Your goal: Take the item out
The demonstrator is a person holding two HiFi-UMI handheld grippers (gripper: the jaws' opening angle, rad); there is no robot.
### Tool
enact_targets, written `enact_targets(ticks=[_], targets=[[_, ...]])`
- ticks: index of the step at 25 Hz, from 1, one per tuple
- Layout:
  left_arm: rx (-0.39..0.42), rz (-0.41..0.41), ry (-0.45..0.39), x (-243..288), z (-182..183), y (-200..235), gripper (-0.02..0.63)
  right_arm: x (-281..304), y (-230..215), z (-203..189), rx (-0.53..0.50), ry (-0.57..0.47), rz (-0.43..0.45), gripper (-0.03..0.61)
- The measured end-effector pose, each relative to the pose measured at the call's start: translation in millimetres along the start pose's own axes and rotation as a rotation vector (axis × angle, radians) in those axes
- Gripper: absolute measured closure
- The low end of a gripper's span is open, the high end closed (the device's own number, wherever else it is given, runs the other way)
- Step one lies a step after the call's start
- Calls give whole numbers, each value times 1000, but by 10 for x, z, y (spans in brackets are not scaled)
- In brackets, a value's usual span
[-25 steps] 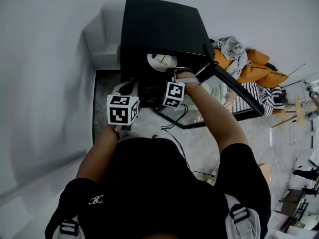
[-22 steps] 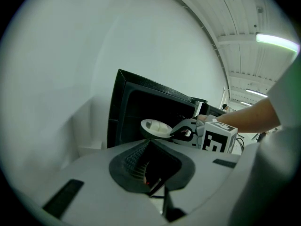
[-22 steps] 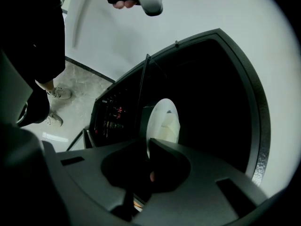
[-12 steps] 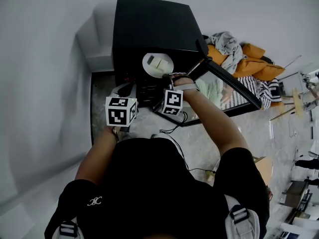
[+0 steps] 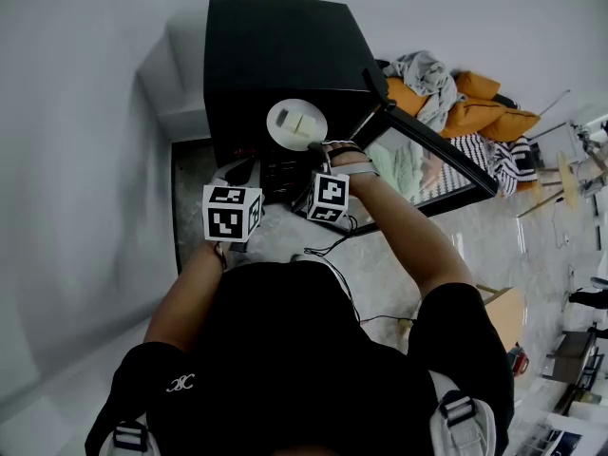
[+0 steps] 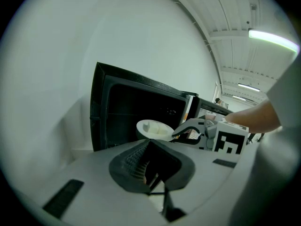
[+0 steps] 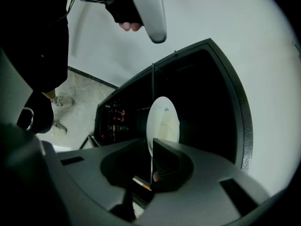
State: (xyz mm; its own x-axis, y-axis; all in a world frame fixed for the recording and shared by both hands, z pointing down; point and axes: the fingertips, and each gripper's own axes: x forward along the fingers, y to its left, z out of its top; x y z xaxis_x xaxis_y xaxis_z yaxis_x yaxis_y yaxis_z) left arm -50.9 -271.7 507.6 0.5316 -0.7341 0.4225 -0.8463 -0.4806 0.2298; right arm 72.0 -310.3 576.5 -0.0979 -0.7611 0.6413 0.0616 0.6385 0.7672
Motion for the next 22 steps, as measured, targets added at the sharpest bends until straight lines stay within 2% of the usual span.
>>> enact_targets(ticks=[3,6,9,11,15,17,19,22], targets=[[5,-2,1,10,-10,-4,614,-49,0,5,78,-20,23,484],[6,1,-4,-6,13,6,613,-150,-60,-61,183,-27,-11,482],[9,4,-8,-27,30,23,613,-313,-102,-150,415,-58,-55,482],[7,7,-7,-29,34,57,613,-384,-75,-180,682,-93,-25,482],[0,6,-5,-24,36,85,614,-380,22,-113,1437,-243,196,482],[3,2,-4,-16,33,70,612,-362,-22,-97,1776,-336,268,482],[6,-2,-2,-11,22,52,614,-335,-111,-121,2027,-425,289,482],[7,-4,2,-28,-5,47,613,-280,-201,-149,2295,-521,321,482]])
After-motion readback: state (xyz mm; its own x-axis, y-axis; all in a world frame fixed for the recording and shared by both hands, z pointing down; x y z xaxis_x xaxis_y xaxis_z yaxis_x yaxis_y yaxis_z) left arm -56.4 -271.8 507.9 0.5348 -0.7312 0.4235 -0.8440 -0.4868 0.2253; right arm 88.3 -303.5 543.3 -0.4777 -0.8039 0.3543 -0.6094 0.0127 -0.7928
